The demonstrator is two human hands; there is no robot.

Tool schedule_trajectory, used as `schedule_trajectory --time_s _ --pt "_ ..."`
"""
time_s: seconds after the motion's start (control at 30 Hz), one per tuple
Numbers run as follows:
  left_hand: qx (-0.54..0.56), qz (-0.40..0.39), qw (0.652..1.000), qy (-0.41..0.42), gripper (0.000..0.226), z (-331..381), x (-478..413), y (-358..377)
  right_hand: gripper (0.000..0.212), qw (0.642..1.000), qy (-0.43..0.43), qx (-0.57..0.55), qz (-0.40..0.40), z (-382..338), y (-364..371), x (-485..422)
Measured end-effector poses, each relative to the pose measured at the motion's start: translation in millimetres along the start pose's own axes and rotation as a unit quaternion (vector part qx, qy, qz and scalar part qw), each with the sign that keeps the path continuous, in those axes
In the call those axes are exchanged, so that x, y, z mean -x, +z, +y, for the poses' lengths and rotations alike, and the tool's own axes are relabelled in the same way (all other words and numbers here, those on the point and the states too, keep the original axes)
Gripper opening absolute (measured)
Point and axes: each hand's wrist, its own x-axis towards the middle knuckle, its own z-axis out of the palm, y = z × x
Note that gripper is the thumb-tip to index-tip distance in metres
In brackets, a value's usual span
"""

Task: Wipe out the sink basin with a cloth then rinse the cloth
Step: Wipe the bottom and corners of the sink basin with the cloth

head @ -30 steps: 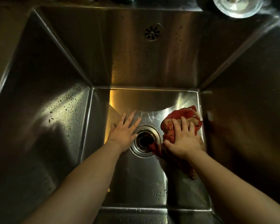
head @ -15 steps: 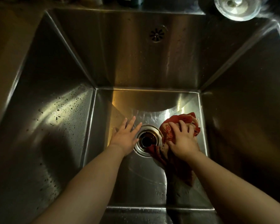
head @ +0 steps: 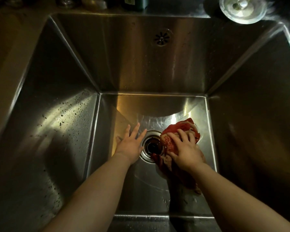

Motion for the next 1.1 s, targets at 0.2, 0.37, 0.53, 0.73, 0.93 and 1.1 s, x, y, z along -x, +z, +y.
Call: schedule_trajectory --time_s 0.2,0.37,0.53,0.73,0.93,1.1 --pt "0.005 0.008 1.0 0.012 0.065 -5 0 1 0.064 0.998 0.026 -0.035 0.046 -15 -9 -24" --pt "0.047 0.029 0.998 0.006 0.063 -6 1 -6 0.06 0.99 0.041 -0.104 0.088 -41 -6 -42" --pt "0.055 0.068 0.996 -0.019 0.062 -10 1 -25 0.069 0.98 -0.036 -0.184 0.07 -38 -6 -40" --pt "0.063 0.108 0.991 0.054 0.062 19 -6 -27 0.049 0.978 0.034 -0.132 0.16 7 -15 -27" --pt "0.05 0.129 0.981 0.139 0.068 57 -21 -24 0.051 0.995 0.065 -0.025 0.077 36 -11 -16" --pt "0.062 0.062 0.988 0.129 0.097 65 -29 -18 0.055 0.997 0.042 -0.001 0.071 44 -11 -14"
